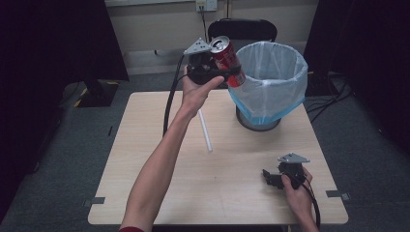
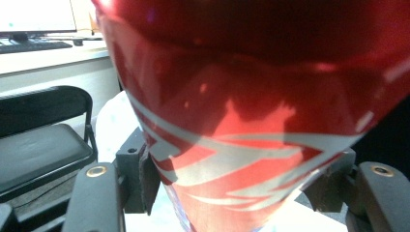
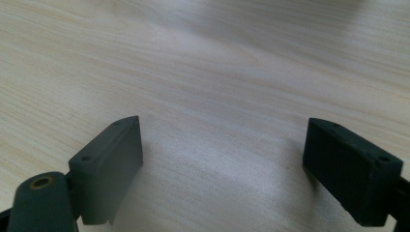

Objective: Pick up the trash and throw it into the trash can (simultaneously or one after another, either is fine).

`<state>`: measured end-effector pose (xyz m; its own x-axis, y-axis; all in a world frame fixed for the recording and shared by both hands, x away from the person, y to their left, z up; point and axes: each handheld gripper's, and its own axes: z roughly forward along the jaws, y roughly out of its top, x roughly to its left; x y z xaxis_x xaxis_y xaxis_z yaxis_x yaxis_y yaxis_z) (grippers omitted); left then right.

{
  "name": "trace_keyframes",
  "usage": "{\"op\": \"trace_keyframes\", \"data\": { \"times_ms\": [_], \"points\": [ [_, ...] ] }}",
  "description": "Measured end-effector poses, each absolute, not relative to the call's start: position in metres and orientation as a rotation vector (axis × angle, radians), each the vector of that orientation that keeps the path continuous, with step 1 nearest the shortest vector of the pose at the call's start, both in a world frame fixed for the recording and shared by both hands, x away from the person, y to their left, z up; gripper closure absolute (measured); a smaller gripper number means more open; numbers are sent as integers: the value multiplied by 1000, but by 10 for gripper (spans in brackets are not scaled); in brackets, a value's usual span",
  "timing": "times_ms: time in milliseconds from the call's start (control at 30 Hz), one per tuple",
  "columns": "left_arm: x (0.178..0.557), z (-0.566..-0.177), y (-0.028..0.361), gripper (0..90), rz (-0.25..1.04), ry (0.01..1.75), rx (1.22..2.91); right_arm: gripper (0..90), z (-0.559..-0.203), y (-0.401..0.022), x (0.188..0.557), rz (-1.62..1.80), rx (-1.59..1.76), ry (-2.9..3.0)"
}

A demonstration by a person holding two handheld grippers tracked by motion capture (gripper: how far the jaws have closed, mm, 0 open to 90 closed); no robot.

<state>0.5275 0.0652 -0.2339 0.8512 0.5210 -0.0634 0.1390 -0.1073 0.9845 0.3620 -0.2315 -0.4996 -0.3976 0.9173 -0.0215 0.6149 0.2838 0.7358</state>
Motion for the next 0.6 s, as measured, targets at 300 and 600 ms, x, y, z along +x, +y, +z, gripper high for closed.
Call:
{"op": "trace_keyframes", "data": {
  "times_ms": [300,600],
  "points": [
    [541,-232,49,343,331,528,1666,134,-500,-231,362,910,1374,2112],
    [555,-225,32,343,310,536,1641,138,-500,-231,362,911,1368,2112]
  ]
}}
